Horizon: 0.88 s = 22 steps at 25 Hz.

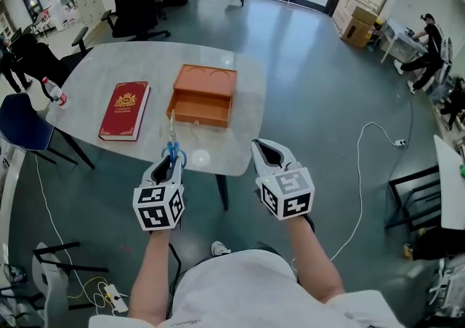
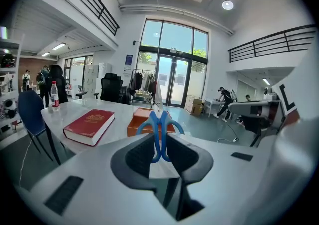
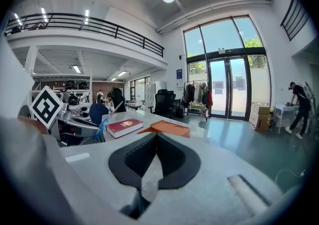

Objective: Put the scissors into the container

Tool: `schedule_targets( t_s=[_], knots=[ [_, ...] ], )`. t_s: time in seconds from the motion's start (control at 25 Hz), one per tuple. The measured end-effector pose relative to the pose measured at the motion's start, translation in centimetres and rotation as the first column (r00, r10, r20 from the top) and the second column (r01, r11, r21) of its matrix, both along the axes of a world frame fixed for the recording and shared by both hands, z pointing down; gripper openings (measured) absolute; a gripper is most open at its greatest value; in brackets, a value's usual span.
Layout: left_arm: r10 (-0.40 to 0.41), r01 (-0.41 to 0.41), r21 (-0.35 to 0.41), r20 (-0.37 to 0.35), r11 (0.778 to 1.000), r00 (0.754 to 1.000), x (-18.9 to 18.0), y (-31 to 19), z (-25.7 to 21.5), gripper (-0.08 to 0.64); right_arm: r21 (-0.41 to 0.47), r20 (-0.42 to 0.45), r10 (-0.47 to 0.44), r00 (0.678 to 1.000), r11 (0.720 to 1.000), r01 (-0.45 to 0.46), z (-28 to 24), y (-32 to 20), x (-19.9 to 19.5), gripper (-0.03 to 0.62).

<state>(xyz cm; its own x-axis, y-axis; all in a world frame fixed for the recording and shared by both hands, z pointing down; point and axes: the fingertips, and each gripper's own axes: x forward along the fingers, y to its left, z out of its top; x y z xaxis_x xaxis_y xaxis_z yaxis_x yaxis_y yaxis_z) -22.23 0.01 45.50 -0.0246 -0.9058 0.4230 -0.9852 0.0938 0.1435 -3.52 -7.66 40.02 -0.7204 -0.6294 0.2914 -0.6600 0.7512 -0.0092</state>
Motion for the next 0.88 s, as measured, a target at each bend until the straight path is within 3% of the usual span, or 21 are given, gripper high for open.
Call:
schedule_targets(
  t_s=[0.44,0.88],
  knots=[
    [0.008,-0.008,-0.015,0.008,1.000,1.000,-1.6,-3.7,0.8,0.077,-0.008,0.015,0.010,1.000,1.000,-0.010,0.8,-3.8,-1.3,0.005],
    [-0.018,0.019,-0.041,0.034,0.999,0.999,-3.6,-12.8,1.0,0.077,-0.030,0.040,-0.030,0.999,0.999,0.031,1.5,-13.6,-4.1,0.006]
  ],
)
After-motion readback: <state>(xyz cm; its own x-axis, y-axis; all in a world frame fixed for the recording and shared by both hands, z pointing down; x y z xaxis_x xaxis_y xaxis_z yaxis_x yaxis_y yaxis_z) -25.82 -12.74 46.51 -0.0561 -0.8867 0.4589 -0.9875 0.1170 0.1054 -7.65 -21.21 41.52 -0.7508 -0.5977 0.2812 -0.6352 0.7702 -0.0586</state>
